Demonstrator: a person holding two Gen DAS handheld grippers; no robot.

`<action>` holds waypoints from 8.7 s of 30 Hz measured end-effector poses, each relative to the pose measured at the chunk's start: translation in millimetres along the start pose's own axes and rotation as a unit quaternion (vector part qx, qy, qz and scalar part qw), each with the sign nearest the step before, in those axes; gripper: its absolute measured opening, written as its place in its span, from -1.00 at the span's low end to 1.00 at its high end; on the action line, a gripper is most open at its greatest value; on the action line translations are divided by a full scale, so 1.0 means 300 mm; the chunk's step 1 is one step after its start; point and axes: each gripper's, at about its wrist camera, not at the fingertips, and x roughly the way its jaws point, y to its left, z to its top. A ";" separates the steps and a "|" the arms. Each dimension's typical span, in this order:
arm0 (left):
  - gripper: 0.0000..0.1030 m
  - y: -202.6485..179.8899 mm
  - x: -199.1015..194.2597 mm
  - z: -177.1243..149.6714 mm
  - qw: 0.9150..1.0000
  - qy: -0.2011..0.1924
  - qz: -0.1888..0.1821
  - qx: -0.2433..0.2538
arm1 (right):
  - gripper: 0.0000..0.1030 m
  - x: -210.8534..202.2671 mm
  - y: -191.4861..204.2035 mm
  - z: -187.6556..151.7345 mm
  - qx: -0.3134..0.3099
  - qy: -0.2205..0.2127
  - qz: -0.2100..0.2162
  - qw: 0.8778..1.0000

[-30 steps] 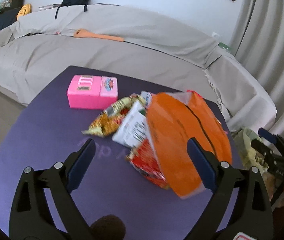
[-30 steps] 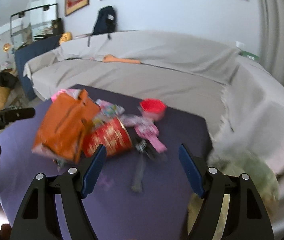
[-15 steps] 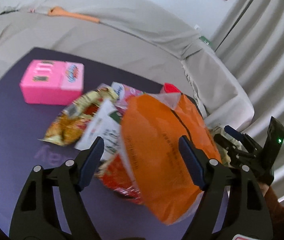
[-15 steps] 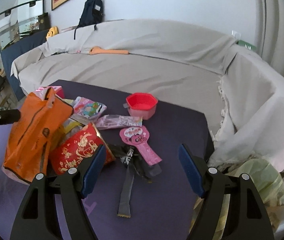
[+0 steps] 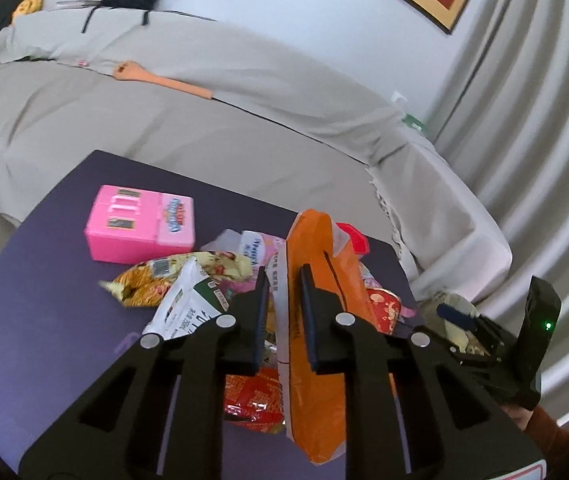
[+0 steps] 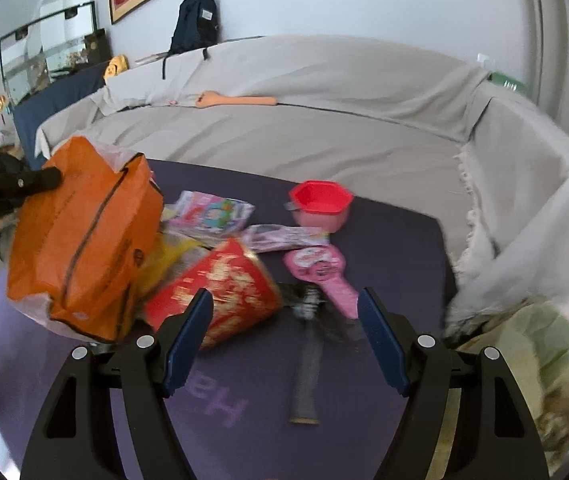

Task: Collect trash
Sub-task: 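Grasp the orange bag with the left tool while the right tool grasps the red cup, then carry both items over the yellow-bagged bin and release them inside, then move both tools back over the table toward the snack wrappers, then grasp the white-green milk pouch with the right tool while the left grasps a red wrapper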

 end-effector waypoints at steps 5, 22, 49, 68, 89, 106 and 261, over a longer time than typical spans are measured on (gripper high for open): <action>-0.72 0.015 -0.016 -0.031 1.000 -0.004 0.007 -0.001 | 0.38 0.069 0.025 -0.006 0.072 0.022 0.029 0.997; -0.65 0.005 0.044 -0.148 0.999 0.051 0.006 -0.010 | 0.30 0.216 -0.001 0.000 0.155 0.086 0.152 0.972; -0.90 -0.021 -0.141 -0.004 0.999 -0.046 0.027 0.005 | 0.26 0.252 0.058 0.077 0.084 0.060 0.083 0.991; -0.89 -0.019 -0.080 -0.078 0.999 -0.007 0.033 0.001 | 0.06 0.145 0.079 0.055 -0.001 0.043 0.061 0.997; -0.92 -0.539 -0.092 -0.019 0.993 -0.039 -0.007 0.107 | 0.05 -0.366 -0.187 -0.013 -0.034 -0.103 -0.022 0.994; -0.92 -1.141 0.357 -0.187 0.972 0.063 -0.158 0.161 | 0.06 -0.636 -0.813 -0.262 0.074 -0.128 -0.172 0.974; -0.56 -0.225 -0.051 -0.287 0.989 0.046 0.111 0.089 | -0.02 -0.108 -0.035 -0.247 -0.055 0.060 0.016 0.997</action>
